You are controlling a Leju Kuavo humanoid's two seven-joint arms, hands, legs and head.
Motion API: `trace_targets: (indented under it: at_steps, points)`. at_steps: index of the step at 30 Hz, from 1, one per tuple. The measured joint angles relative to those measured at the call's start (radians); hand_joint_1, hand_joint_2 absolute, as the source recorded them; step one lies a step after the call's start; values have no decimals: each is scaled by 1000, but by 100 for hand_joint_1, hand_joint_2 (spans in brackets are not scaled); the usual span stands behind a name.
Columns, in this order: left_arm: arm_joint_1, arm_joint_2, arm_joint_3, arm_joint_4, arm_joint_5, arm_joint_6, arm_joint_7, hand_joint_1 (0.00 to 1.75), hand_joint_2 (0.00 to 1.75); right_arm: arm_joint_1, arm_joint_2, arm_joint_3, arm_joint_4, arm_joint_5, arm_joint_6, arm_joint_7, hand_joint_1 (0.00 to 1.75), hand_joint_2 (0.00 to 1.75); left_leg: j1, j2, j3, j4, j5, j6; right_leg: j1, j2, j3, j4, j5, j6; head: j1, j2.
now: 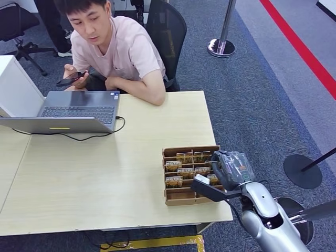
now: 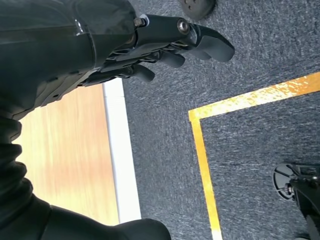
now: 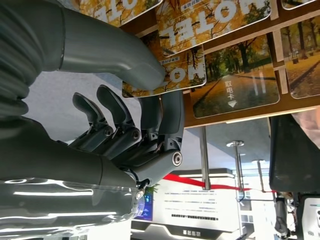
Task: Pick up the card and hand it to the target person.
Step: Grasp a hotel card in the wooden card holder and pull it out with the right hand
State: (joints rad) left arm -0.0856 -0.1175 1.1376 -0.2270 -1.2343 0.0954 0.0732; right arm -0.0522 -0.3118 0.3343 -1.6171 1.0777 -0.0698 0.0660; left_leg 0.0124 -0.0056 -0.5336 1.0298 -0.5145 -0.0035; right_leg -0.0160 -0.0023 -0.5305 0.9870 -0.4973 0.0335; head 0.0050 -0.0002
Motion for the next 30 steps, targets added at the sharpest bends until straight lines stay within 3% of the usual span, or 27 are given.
trace_targets:
  at_steps: [7, 13, 24, 30]
  points:
    - [0, 0, 1, 0, 1, 0, -1, 0, 175, -1, 0, 1, 0, 0, 0, 0, 136, 175, 0, 0, 0, 0, 0, 0, 0, 0, 0, 0, 0, 0, 0, 0]
    - [0, 0, 3, 0, 5, 3, -10, 0, 175, -1, 0, 1, 1, 0, -12, -2, 136, 175, 0, 0, 0, 0, 0, 0, 0, 0, 0, 0, 0, 0, 0, 0]
    - [0, 0, 8, 0, 10, 3, -18, 0, 175, 17, 16, -73, -111, -86, -241, -152, 136, 175, 0, 0, 0, 0, 0, 0, 0, 0, 0, 0, 0, 0, 0, 0]
    - [-1, 1, 7, 0, 5, 3, -19, 0, 175, 20, 53, -92, -130, -62, -238, -169, 136, 175, 0, 0, 0, 0, 0, 0, 0, 0, 0, 0, 0, 0, 0, 0]
